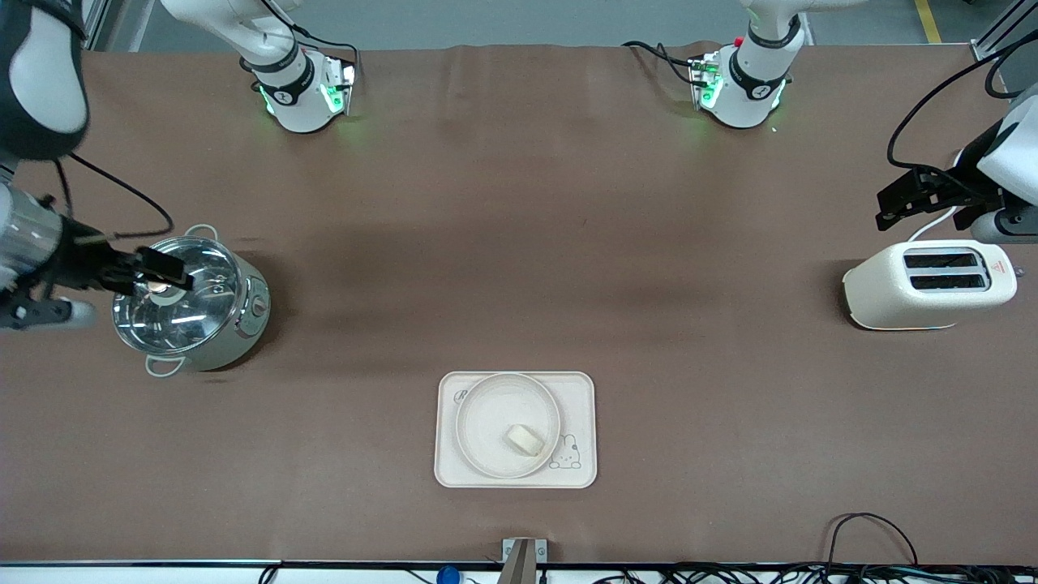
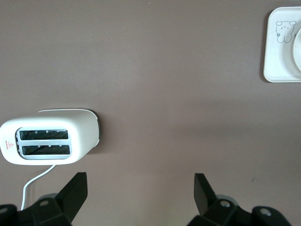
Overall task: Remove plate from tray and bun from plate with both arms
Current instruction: 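Move the right gripper toward the white plate on the tray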
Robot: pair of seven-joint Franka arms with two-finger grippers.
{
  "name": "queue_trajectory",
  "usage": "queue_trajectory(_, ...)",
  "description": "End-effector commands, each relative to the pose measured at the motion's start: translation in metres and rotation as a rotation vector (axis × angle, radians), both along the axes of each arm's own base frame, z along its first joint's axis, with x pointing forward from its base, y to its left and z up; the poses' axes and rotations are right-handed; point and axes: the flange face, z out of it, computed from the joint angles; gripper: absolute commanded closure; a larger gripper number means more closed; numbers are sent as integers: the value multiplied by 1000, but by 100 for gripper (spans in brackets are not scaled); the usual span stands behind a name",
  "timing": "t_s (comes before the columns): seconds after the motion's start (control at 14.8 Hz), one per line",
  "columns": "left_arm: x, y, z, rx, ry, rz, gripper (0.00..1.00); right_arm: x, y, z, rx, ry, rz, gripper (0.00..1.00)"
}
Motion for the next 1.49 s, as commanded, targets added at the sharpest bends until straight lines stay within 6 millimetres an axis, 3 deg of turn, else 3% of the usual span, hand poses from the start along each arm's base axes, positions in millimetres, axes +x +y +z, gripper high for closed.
queue_trajectory(0.0, 0, 1, -8, 19, -15, 0, 0, 23, 54, -41, 10, -23, -36, 0)
queue_trajectory(0.2, 4, 1, -13, 16, -12, 3, 0, 39, 118, -91, 71, -35, -78, 0)
queue_trajectory(0.54, 5, 4, -15, 18, -8, 9, 0, 57, 189, -200, 175, -22, -195, 0)
queue_trajectory(0.75, 7, 5, -19, 19, -2, 9, 0, 73, 241, -227, 177, -33, -247, 0)
queue_trajectory(0.95, 7, 4, -19, 19, 0, 9, 0, 86, 277, -253, 175, -50, -258, 0)
queue_trajectory(1.08, 7, 4, -19, 19, 0, 6, 0, 91, 300, -273, 189, -154, -255, 1)
queue_trajectory(1.29, 9, 3, -23, 11, 5, 4, 0, 92, 307, -293, 196, -172, -256, 9)
queue_trajectory(1.42, 10, 3, -23, 8, 4, 4, 0, 91, 311, -297, 196, -173, -253, 24)
